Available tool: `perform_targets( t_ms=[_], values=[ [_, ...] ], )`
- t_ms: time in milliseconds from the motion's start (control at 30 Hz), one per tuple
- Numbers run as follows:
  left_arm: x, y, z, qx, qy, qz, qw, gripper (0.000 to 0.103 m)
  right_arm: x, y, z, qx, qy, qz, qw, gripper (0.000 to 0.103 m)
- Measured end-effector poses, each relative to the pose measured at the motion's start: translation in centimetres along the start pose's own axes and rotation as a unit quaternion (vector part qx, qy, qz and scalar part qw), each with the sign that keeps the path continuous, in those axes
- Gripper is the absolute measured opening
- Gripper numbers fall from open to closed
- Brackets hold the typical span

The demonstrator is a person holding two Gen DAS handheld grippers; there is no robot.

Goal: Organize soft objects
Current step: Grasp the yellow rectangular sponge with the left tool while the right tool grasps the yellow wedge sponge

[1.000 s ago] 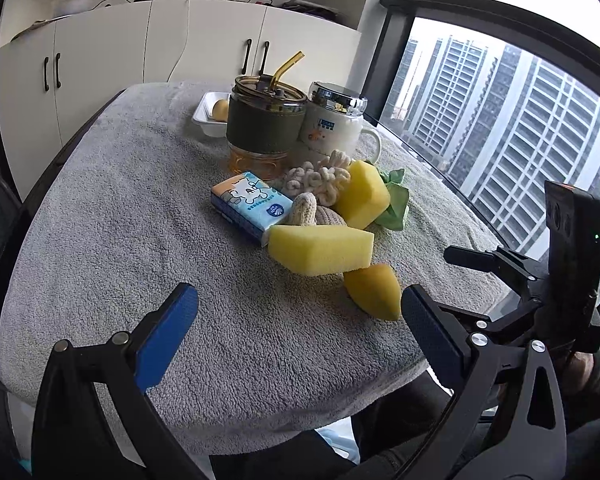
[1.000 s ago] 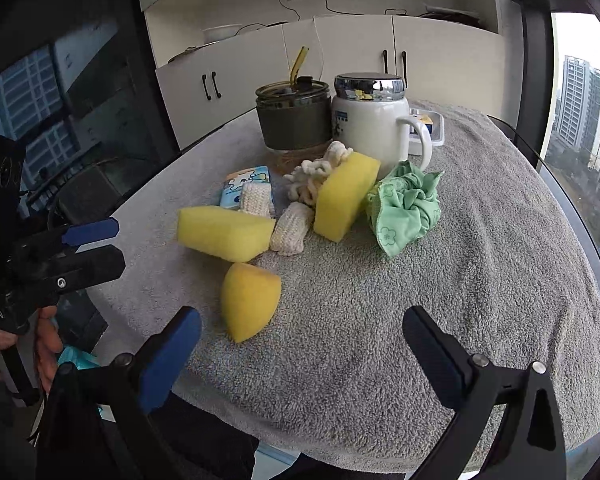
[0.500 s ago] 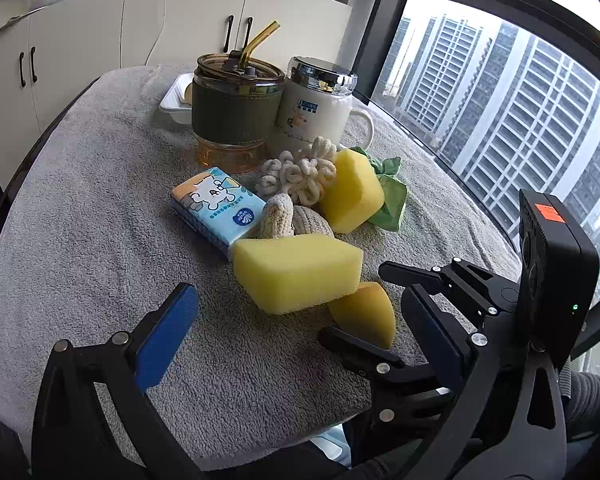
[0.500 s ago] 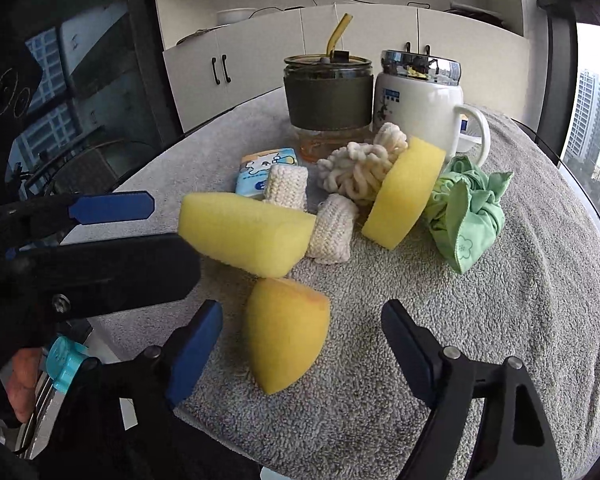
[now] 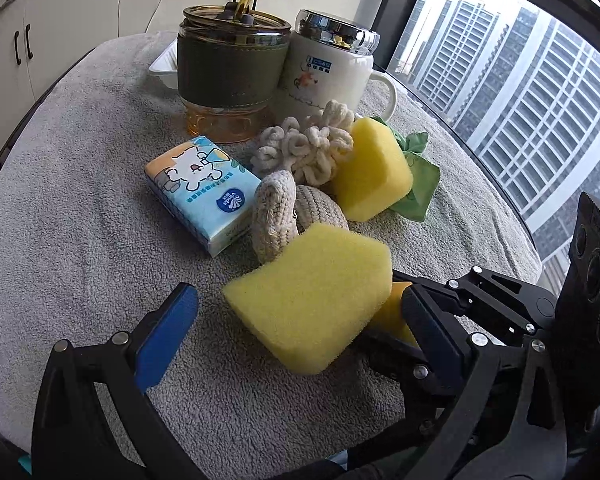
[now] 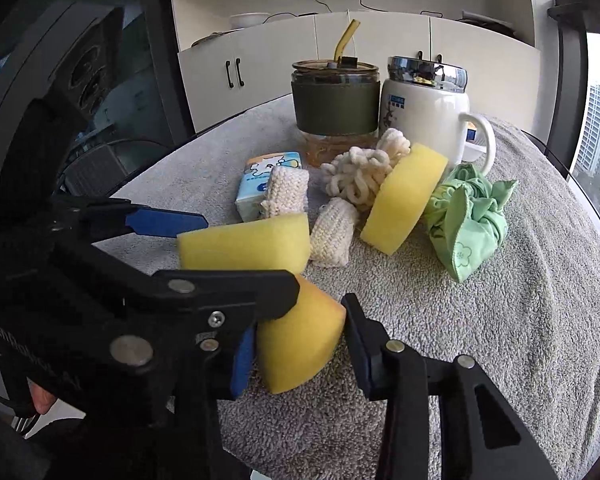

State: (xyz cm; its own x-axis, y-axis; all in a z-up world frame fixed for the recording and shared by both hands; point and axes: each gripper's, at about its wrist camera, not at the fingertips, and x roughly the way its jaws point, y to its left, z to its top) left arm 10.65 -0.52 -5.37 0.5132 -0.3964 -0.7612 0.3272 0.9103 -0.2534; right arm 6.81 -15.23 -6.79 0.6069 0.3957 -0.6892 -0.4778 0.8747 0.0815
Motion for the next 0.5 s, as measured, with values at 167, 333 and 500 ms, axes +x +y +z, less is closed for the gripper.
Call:
perform_targets(
  t_ms=[167, 333, 500],
  values=[
    [0.14, 0.17, -0.15, -0.001, -0.001, -0.033, 0.9995, 0.088, -0.28, -0.32, -0.26, 0.004, 0.004, 0.009, 1.000, 0.041],
    [-0.04, -0.32, -0.36, 0.007, 0.003, -0.054, 0.9985, 0.082, -0.53, -0.49, -0.21, -0.005, 0.016, 0.014, 1.000, 0.041],
    [-0.12, -0.09, -0.66, -0.004, 0.002, -0.071, 0.9975, 0.077, -0.68, -0.49, -0.32, -0.016, 0.019, 0.019, 1.000, 0.041]
  ],
)
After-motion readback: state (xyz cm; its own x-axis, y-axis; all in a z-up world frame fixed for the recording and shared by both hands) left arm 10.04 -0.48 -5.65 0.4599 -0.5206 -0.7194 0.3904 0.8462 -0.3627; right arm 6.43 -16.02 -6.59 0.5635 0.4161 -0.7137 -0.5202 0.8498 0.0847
